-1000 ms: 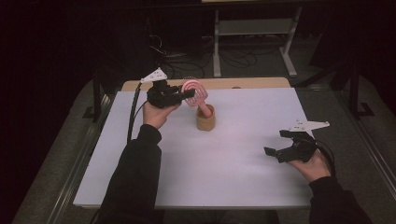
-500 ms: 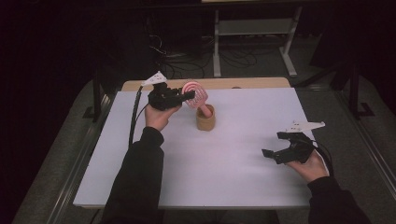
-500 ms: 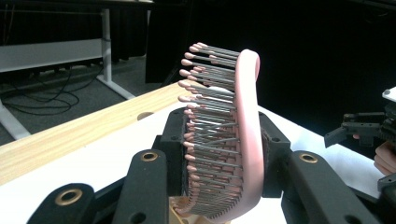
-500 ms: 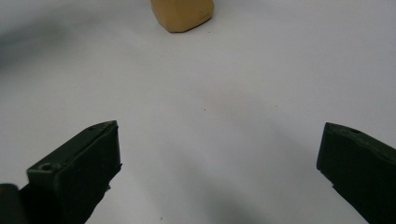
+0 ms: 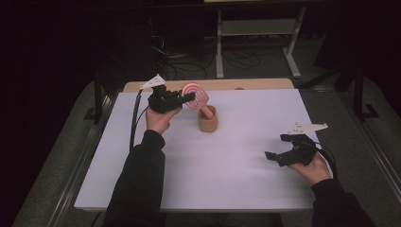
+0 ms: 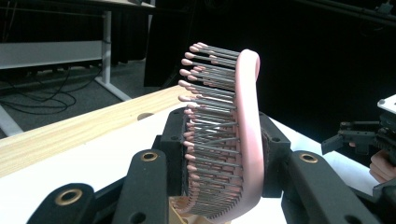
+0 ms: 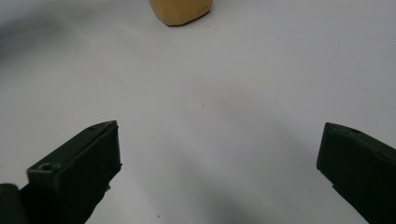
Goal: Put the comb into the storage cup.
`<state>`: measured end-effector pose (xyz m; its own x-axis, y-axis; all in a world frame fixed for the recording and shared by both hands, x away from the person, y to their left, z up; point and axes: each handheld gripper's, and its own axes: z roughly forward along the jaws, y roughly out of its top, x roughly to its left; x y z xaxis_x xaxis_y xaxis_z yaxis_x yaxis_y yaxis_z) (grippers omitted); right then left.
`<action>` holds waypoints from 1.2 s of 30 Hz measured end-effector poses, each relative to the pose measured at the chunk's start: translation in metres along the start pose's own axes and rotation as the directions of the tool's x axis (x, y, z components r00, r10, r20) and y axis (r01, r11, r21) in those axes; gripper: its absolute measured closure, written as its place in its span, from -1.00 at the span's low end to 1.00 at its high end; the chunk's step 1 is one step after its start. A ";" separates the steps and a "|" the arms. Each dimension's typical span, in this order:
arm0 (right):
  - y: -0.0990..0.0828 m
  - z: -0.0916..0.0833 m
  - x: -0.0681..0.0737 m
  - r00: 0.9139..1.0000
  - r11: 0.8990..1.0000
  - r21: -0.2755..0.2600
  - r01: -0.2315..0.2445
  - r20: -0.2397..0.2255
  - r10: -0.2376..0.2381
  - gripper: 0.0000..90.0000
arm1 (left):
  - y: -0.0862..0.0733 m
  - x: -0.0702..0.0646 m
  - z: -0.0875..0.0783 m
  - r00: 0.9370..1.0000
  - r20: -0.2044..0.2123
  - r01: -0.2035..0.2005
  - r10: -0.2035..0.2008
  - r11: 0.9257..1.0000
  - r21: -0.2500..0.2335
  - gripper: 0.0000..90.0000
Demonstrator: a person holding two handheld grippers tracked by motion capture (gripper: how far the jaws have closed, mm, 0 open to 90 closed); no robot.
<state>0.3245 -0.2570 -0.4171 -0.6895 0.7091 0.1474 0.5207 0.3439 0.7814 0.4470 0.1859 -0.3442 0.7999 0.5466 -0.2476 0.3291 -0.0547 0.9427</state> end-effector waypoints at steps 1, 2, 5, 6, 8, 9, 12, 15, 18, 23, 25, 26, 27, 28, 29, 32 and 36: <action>0.000 0.000 0.000 1.000 1.000 0.000 0.001 0.002 -0.001 -1.00 | -0.001 0.001 0.000 1.000 -0.001 0.003 -0.003 1.000 -0.005 0.41; 0.000 0.000 0.000 1.000 1.000 -0.001 0.000 0.003 0.000 -1.00 | -0.001 0.001 -0.001 1.000 0.001 0.008 -0.008 1.000 -0.008 0.41; 0.000 0.000 0.000 1.000 1.000 -0.003 -0.002 0.005 0.002 -1.00 | -0.003 0.002 -0.003 1.000 0.004 0.009 -0.009 1.000 -0.008 0.41; 0.000 0.000 0.000 1.000 1.000 -0.003 -0.001 0.005 0.001 -1.00 | -0.003 0.003 -0.004 1.000 0.006 0.010 -0.010 1.000 -0.010 0.41; 0.000 0.000 0.000 1.000 1.000 -0.002 0.002 0.005 -0.002 -1.00 | -0.005 0.003 -0.005 1.000 0.011 0.012 -0.012 1.000 -0.009 0.41; 0.000 0.000 0.000 1.000 1.000 -0.001 0.001 0.006 -0.001 -1.00 | -0.006 0.003 -0.006 1.000 0.013 0.013 -0.013 1.000 -0.010 0.40; 0.000 0.000 0.000 1.000 1.000 0.000 0.000 0.009 0.000 -1.00 | -0.009 0.004 -0.009 1.000 0.019 0.021 -0.021 1.000 -0.013 0.40; 0.000 0.000 -0.001 1.000 1.000 0.000 -0.002 0.010 0.002 -1.00 | -0.013 0.005 -0.012 0.999 0.019 0.031 -0.031 0.999 -0.022 0.40; 0.000 0.001 -0.001 1.000 1.000 0.000 0.001 0.012 -0.001 -1.00 | -0.015 0.006 -0.015 0.999 0.019 0.034 -0.034 0.999 -0.021 0.40; 0.000 0.001 0.000 1.000 1.000 0.000 0.005 0.015 -0.005 -1.00 | -0.018 0.006 -0.018 0.999 0.015 0.034 -0.034 0.999 -0.025 0.40; 0.000 0.001 -0.001 1.000 1.000 0.000 0.005 0.016 -0.005 -1.00 | -0.020 0.005 -0.021 1.000 0.008 0.029 -0.028 0.999 -0.025 0.39; 0.000 0.001 -0.001 1.000 1.000 0.000 0.005 0.017 -0.005 -1.00 | -0.020 0.006 -0.022 1.000 0.005 0.028 -0.028 0.999 -0.022 0.39; 0.000 0.000 -0.001 1.000 1.000 0.000 0.004 0.017 -0.004 -1.00 | -0.021 0.006 -0.024 1.000 -0.001 0.029 -0.029 0.999 -0.021 0.38; -0.001 0.001 -0.001 1.000 1.000 -0.001 0.003 0.019 -0.003 -1.00 | -0.022 0.006 -0.025 1.000 -0.005 0.028 -0.028 0.999 -0.019 0.38; -0.001 0.001 -0.001 1.000 1.000 -0.001 0.003 0.019 -0.003 -1.00 | -0.023 0.007 -0.027 1.000 -0.011 0.025 -0.026 1.000 -0.018 0.38; 0.000 0.001 -0.001 1.000 1.000 -0.002 0.006 0.020 -0.006 -1.00 | -0.026 0.008 -0.030 0.999 -0.014 0.031 -0.032 0.999 -0.024 0.37; -0.001 0.001 -0.001 1.000 1.000 0.002 0.011 0.023 -0.011 -1.00 | -0.028 0.006 -0.031 1.000 -0.007 0.026 -0.026 0.999 -0.019 0.37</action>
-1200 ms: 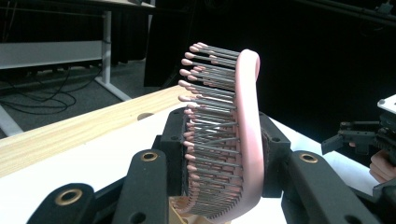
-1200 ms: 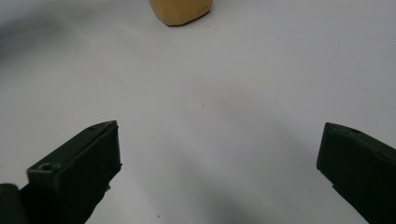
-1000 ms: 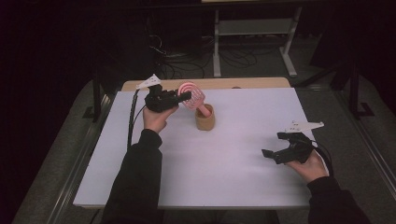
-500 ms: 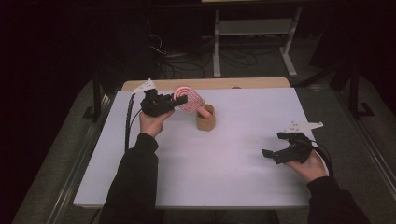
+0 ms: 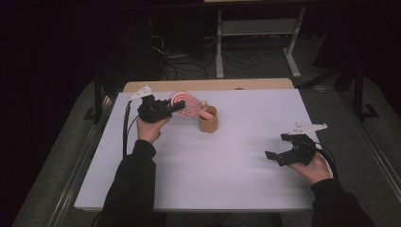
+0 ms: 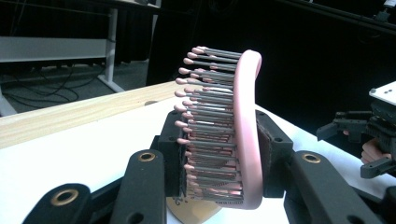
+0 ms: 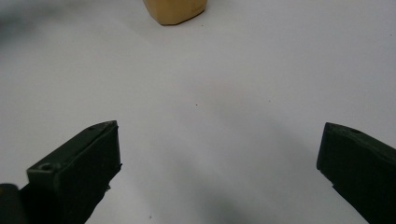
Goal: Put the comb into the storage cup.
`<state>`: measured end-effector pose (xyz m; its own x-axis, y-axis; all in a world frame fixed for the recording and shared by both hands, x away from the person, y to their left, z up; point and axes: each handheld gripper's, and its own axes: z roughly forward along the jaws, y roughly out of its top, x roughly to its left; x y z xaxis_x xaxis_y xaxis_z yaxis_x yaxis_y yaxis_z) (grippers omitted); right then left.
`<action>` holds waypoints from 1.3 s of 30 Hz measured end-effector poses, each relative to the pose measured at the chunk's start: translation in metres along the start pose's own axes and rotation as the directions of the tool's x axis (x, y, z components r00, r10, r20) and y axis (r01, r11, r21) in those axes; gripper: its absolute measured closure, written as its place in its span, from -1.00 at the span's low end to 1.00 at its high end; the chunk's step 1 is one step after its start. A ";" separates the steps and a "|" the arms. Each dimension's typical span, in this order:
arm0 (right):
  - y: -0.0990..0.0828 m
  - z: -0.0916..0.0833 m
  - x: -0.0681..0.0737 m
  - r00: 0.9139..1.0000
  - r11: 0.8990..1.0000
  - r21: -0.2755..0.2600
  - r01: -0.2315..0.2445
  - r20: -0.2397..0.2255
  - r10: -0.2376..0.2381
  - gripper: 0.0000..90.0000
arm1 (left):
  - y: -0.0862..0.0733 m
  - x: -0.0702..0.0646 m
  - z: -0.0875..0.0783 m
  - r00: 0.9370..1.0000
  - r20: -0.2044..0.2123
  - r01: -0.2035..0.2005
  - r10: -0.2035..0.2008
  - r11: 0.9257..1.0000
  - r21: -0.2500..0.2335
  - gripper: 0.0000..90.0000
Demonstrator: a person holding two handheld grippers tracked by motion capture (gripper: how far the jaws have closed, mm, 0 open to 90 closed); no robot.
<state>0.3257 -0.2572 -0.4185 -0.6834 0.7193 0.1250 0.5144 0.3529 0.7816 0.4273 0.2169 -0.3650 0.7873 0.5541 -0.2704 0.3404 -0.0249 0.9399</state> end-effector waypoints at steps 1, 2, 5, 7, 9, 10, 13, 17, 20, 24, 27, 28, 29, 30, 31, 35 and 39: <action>0.000 0.000 0.000 1.000 1.000 -0.001 -0.001 0.003 0.001 -1.00 | 0.000 0.000 0.000 1.000 0.002 0.001 -0.001 1.000 0.001 0.38; 0.000 0.000 -0.001 1.000 1.000 -0.002 -0.001 0.005 0.001 -1.00 | -0.001 -0.001 -0.001 1.000 0.004 -0.004 0.004 1.000 0.006 0.38; 0.000 0.000 -0.001 1.000 1.000 -0.002 -0.002 0.008 0.002 -1.00 | -0.002 -0.002 -0.004 1.000 0.008 -0.010 0.009 1.000 0.020 0.38; 0.000 0.000 -0.001 1.000 1.000 0.000 -0.002 0.009 0.002 -1.00 | -0.002 -0.003 -0.005 1.000 0.006 -0.015 0.015 1.000 0.027 0.39; 0.000 0.000 -0.001 1.000 1.000 0.001 0.001 0.011 -0.001 -1.00 | -0.002 -0.004 -0.006 1.000 0.008 -0.014 0.013 0.999 0.030 0.39; 0.000 0.000 -0.001 1.000 1.000 0.000 0.003 0.012 -0.003 -1.00 | -0.002 -0.005 -0.007 1.000 0.008 -0.016 0.016 0.999 0.030 0.38; 0.000 0.001 -0.001 1.000 1.000 0.001 0.001 0.012 -0.001 -1.00 | -0.001 -0.006 -0.007 1.000 0.009 -0.018 0.017 0.999 0.030 0.37; 0.000 0.001 -0.001 1.000 1.000 0.002 0.003 0.011 -0.003 -1.00 | 0.001 -0.008 -0.012 1.000 -0.002 -0.010 0.010 1.000 0.013 0.24; 0.000 0.000 -0.002 1.000 1.000 0.001 0.001 0.011 -0.001 -1.00 | 0.002 -0.007 -0.017 1.000 0.008 0.000 0.000 1.000 0.002 0.16; 0.000 0.002 -0.001 1.000 1.000 0.006 0.007 0.012 -0.007 -1.00 | 0.000 -0.006 -0.024 1.000 0.003 0.005 -0.005 1.000 -0.002 0.02; -0.001 0.003 -0.001 1.000 1.000 0.014 0.010 0.012 -0.010 -1.00 | -0.002 -0.005 -0.028 1.000 0.004 0.002 -0.002 1.000 0.000 0.02; -0.001 0.003 -0.001 1.000 1.000 0.016 0.010 0.012 -0.010 -1.00 | -0.003 -0.004 -0.029 1.000 0.008 0.003 -0.003 1.000 -0.001 0.01; -0.001 0.003 -0.001 1.000 1.000 0.016 0.010 0.012 -0.010 -1.00 | -0.003 -0.004 -0.031 1.000 0.006 0.005 -0.005 1.000 0.000 -0.02; -0.001 0.003 -0.001 1.000 1.000 0.017 0.010 0.011 -0.010 -1.00 | -0.004 -0.004 -0.032 1.000 0.004 0.004 -0.004 1.000 -0.002 -0.06; -0.001 0.003 -0.001 1.000 1.000 0.017 0.009 0.011 -0.009 -1.00 | -0.004 -0.004 -0.033 1.000 0.000 0.004 -0.004 1.000 0.000 -0.09; -0.002 0.003 -0.001 1.000 1.000 0.019 0.008 0.011 -0.008 -1.00 | -0.005 -0.003 -0.037 1.000 -0.001 0.011 -0.011 1.000 0.015 -0.29; -0.002 0.003 -0.001 1.000 1.000 0.021 0.007 0.013 -0.007 -1.00 | -0.007 -0.002 -0.040 1.000 0.009 0.008 -0.009 0.999 0.043 -0.43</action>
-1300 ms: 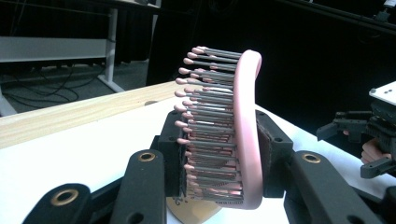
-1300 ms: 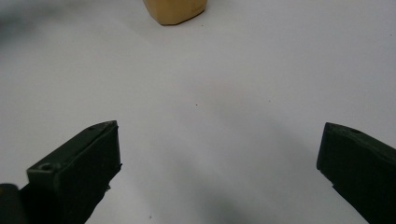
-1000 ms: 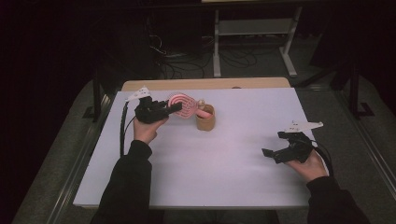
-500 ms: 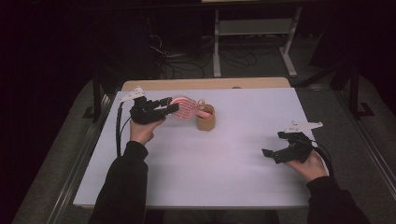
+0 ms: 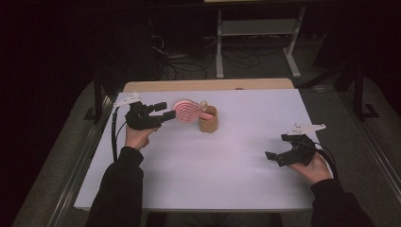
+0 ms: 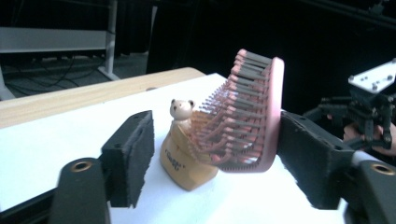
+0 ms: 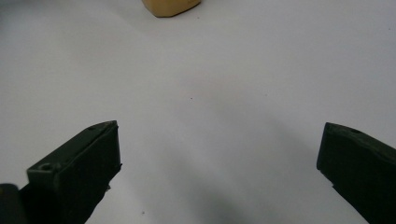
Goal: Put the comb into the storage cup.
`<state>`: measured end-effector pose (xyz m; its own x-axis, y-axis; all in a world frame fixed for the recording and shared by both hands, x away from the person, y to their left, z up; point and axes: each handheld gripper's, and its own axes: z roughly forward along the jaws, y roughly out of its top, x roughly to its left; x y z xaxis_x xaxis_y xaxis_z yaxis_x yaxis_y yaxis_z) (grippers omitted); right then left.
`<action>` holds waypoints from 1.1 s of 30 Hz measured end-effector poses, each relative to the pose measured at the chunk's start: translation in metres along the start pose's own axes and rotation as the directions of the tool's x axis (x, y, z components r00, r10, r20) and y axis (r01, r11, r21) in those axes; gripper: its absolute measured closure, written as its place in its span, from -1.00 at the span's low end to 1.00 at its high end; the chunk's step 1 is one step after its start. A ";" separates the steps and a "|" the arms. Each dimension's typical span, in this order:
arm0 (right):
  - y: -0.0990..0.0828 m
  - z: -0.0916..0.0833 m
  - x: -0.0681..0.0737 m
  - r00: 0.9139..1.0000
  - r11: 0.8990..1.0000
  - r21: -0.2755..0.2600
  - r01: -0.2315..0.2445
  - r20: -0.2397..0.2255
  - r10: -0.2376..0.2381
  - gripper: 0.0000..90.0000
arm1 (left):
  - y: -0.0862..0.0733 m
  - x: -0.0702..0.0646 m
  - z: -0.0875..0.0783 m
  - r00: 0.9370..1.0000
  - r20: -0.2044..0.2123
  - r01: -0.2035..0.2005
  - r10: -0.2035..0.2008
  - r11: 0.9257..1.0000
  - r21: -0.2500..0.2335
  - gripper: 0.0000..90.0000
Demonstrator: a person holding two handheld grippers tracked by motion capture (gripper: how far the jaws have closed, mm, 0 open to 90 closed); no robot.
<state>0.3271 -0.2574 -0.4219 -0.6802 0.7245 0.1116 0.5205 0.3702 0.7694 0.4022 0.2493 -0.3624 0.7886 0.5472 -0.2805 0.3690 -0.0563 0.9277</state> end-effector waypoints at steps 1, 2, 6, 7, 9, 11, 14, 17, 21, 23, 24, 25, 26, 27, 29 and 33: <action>0.000 0.000 0.000 1.000 1.000 0.001 0.000 0.001 0.000 -1.00 | -0.001 0.000 -0.001 1.000 0.003 0.002 -0.002 1.000 0.003 -0.46; 0.000 0.000 0.000 1.000 1.000 0.003 0.001 0.002 -0.001 -1.00 | -0.001 0.000 -0.002 1.000 0.003 0.004 -0.004 1.000 0.008 -0.50; -0.001 0.001 -0.001 1.000 1.000 0.007 -0.001 0.006 0.001 -1.00 | -0.004 -0.001 -0.005 1.000 -0.014 -0.006 0.006 1.000 0.023 -0.68; -0.001 0.000 -0.001 1.000 1.000 0.006 -0.001 0.006 0.001 -1.00 | -0.004 -0.001 -0.006 1.000 -0.014 -0.007 0.007 1.000 0.023 -0.70; -0.001 0.001 -0.001 1.000 1.000 0.007 -0.001 0.006 0.000 -1.00 | -0.005 0.000 -0.009 1.000 -0.015 -0.003 0.003 1.000 0.020 -0.71; -0.001 0.001 -0.001 1.000 1.000 0.008 -0.001 0.006 0.001 -1.00 | -0.005 0.000 -0.010 1.000 -0.020 -0.004 0.004 1.000 0.017 -0.72; -0.001 0.001 0.000 1.000 1.000 0.010 0.003 0.007 -0.003 -1.00 | -0.005 0.000 -0.013 1.000 -0.017 -0.001 0.002 1.000 0.008 -0.76; -0.001 0.001 0.000 1.000 1.000 0.012 0.004 0.006 -0.004 -1.00 | -0.006 0.000 -0.016 1.000 -0.025 -0.004 0.005 1.000 0.020 -0.85; -0.001 0.001 0.000 1.000 1.000 0.013 0.004 0.006 -0.004 -1.00 | -0.008 -0.001 -0.020 0.999 -0.032 -0.007 0.008 0.999 0.033 -0.95; -0.001 0.001 0.000 1.000 1.000 0.012 0.005 0.007 -0.005 -1.00 | -0.008 0.000 -0.023 0.999 -0.038 -0.007 0.008 0.999 0.036 -1.00; -0.001 0.001 0.000 1.000 1.000 0.013 0.004 0.007 -0.004 -1.00 | -0.009 0.000 -0.024 0.999 -0.040 -0.007 0.008 0.999 0.035 -1.00; -0.001 0.001 0.000 1.000 1.000 0.014 0.004 0.007 -0.004 -1.00 | -0.009 0.000 -0.025 0.999 -0.043 -0.007 0.009 0.999 0.034 -1.00; -0.001 0.001 0.000 1.000 1.000 0.013 0.005 0.007 -0.005 -1.00 | -0.009 0.000 -0.026 0.999 -0.046 -0.006 0.008 0.999 0.032 -1.00; -0.001 0.001 0.000 1.000 1.000 0.012 0.004 0.008 -0.005 -1.00 | -0.009 0.000 -0.027 0.999 -0.048 -0.007 0.008 1.000 0.030 -1.00; -0.001 0.001 0.000 1.000 1.000 0.010 0.003 0.008 -0.003 -1.00 | -0.010 -0.001 -0.029 0.998 -0.055 -0.009 0.010 1.000 0.026 -1.00; -0.001 0.001 0.000 1.000 1.000 0.009 0.001 0.007 -0.001 -1.00 | -0.012 -0.001 -0.033 0.998 -0.063 -0.013 0.015 1.000 0.028 -1.00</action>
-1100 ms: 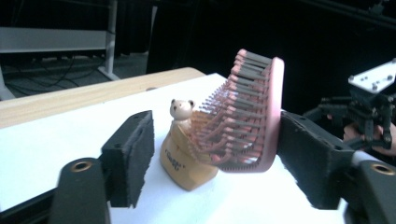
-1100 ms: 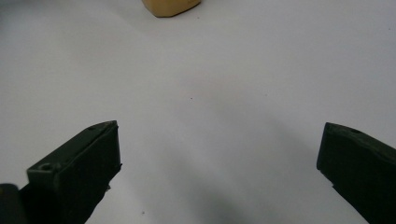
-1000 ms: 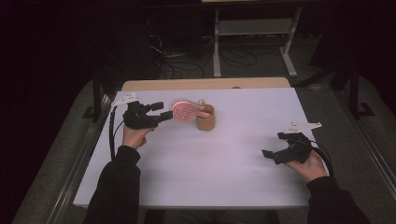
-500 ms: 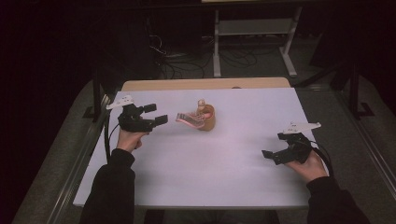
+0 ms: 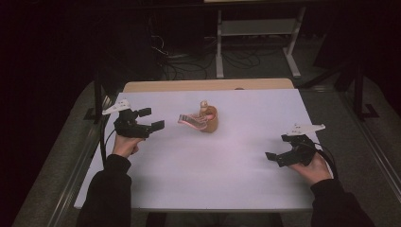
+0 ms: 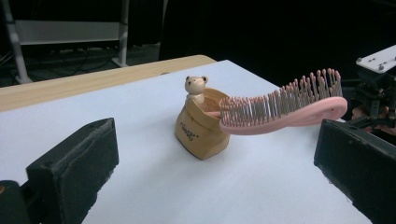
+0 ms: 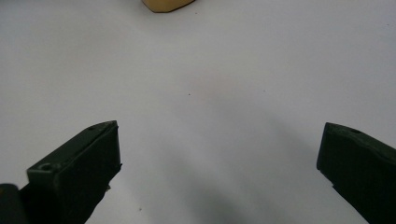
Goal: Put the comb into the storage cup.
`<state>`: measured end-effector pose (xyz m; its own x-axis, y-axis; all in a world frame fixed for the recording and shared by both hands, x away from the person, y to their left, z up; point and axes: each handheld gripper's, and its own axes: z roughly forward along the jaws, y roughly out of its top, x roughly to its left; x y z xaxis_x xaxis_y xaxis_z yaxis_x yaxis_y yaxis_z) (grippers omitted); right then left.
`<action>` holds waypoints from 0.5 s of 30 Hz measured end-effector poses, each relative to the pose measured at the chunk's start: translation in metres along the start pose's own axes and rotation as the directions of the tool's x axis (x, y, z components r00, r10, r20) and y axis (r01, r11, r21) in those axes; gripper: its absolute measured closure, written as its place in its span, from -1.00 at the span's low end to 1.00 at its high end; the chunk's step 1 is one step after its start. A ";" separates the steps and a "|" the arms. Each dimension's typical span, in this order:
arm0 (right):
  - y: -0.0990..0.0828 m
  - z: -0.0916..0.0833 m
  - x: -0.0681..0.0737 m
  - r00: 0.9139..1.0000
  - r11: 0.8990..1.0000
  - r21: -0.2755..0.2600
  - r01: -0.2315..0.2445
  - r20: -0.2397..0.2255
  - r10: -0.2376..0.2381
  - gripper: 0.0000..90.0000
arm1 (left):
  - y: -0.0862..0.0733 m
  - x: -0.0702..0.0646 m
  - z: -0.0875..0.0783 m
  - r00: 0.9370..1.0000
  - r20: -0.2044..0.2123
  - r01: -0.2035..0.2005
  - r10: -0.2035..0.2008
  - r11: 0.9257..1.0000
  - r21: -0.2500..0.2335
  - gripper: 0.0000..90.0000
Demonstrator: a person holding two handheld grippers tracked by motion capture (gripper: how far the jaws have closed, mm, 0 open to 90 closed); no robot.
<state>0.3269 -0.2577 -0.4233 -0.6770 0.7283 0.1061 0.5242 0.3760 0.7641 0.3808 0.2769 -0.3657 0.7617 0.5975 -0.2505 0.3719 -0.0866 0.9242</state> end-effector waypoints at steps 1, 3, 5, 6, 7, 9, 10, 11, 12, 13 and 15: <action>0.000 0.000 0.000 1.000 1.000 0.000 0.001 0.000 -0.001 -1.00 | -0.001 0.000 -0.001 1.000 -0.002 -0.002 0.002 1.000 -0.003 -1.00; 0.000 0.000 0.000 1.000 1.000 0.002 0.002 0.001 -0.002 -1.00 | -0.003 0.000 -0.003 1.000 -0.008 -0.006 0.006 1.000 -0.007 -1.00; 0.000 0.000 0.000 1.000 1.000 0.001 0.001 0.000 -0.001 -1.00 | -0.006 0.000 -0.005 1.000 -0.013 -0.006 0.006 1.000 -0.013 -1.00; 0.000 0.000 0.000 1.000 1.000 0.000 0.002 0.000 -0.002 -1.00 | -0.007 0.000 -0.006 1.000 -0.018 -0.008 0.008 1.000 -0.012 -1.00; 0.000 0.000 0.000 1.000 1.000 0.000 0.001 0.001 -0.001 -1.00 | -0.009 0.000 -0.007 1.000 -0.025 -0.013 0.013 1.000 -0.013 -1.00; 0.000 0.000 0.000 1.000 1.000 0.001 0.001 0.000 -0.001 -1.00 | -0.012 0.000 -0.010 0.999 -0.033 -0.012 0.011 1.000 -0.010 -1.00; 0.000 0.000 0.000 1.000 1.000 0.001 0.001 0.001 -0.001 -1.00 | -0.014 0.000 -0.011 0.999 -0.039 -0.014 0.013 1.000 -0.011 -1.00; 0.000 0.000 0.000 1.000 1.000 0.002 0.000 0.001 0.000 -1.00 | -0.015 0.000 -0.012 0.999 -0.044 -0.014 0.013 1.000 -0.013 -1.00; 0.000 -0.001 0.000 1.000 1.000 0.002 -0.001 0.001 0.001 -1.00 | -0.016 0.000 -0.014 0.999 -0.047 -0.015 0.014 1.000 -0.018 -1.00; -0.001 -0.001 0.000 1.000 1.000 0.001 -0.001 0.001 0.001 -1.00 | -0.018 -0.001 -0.016 0.999 -0.049 -0.013 0.012 1.000 -0.021 -1.00; -0.001 -0.001 0.000 1.000 1.000 0.002 -0.001 0.003 0.001 -1.00 | -0.020 -0.002 -0.019 0.998 -0.057 -0.015 0.014 1.000 -0.024 -1.00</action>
<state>0.3262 -0.2585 -0.4233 -0.6753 0.7300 0.1051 0.5259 0.3766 0.7626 0.3619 0.2925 -0.3787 0.7355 0.6405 -0.2210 0.3473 -0.0763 0.9347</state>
